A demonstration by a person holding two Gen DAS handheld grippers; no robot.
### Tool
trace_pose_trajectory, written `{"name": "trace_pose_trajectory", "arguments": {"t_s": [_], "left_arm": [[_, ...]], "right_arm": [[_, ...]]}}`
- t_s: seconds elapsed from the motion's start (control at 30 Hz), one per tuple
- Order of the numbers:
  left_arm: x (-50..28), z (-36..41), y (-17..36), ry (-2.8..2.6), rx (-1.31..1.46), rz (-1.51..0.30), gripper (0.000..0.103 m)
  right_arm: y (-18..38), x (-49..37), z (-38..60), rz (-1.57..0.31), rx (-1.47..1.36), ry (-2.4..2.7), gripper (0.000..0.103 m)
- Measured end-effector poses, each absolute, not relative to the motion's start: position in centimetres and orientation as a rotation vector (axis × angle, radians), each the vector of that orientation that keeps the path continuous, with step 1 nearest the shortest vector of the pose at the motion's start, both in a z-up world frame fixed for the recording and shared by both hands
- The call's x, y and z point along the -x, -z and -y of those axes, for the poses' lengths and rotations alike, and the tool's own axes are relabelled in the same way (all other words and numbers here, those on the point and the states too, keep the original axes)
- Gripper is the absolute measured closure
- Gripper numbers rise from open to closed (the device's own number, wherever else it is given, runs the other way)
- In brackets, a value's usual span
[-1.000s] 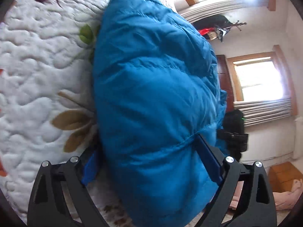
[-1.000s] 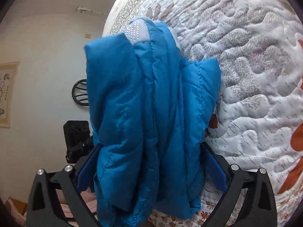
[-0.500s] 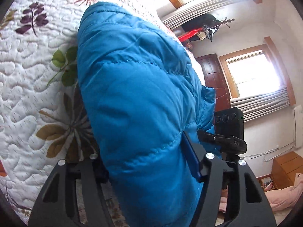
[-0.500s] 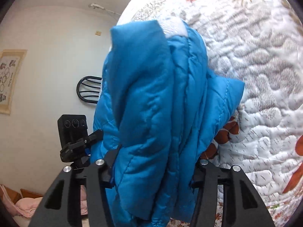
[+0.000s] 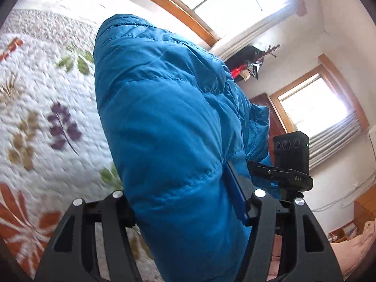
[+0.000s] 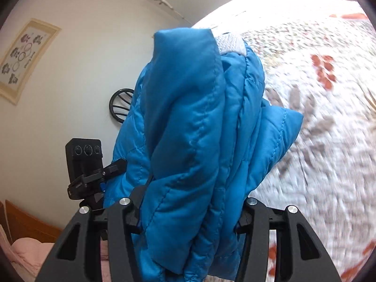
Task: Fold large clothes
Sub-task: 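Lift the bundle with both grippers and fold it over onto itself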
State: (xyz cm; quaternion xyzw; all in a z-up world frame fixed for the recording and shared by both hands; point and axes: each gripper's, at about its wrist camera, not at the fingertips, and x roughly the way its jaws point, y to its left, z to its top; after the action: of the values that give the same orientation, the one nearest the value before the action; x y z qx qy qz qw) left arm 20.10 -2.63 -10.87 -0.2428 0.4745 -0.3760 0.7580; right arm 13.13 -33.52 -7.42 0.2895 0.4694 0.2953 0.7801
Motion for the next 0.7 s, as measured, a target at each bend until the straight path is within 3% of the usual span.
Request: {"name": "trace_pose_trajectory", "arguments": {"t_s": [0.37, 0.6, 0.7], "left_arm": [[-30.9, -3.5, 13.1, 0.712, 0.546, -1.009, 0.043], [-35.5, -4.4, 17.6, 0.667, 0.549, -1.067, 0.043], [-36.2, -4.5, 19.8, 0.657, 0.555, -1.099, 0.038]], "right_arm": [[9.4, -26.7, 26.9, -1.048, -0.573, -0.676, 0.051], [12.9, -29.4, 24.6, -1.122, -0.585, -0.65, 0.051], [14.1, -29.1, 24.1, -1.125, -0.611, -0.66, 0.049]]}}
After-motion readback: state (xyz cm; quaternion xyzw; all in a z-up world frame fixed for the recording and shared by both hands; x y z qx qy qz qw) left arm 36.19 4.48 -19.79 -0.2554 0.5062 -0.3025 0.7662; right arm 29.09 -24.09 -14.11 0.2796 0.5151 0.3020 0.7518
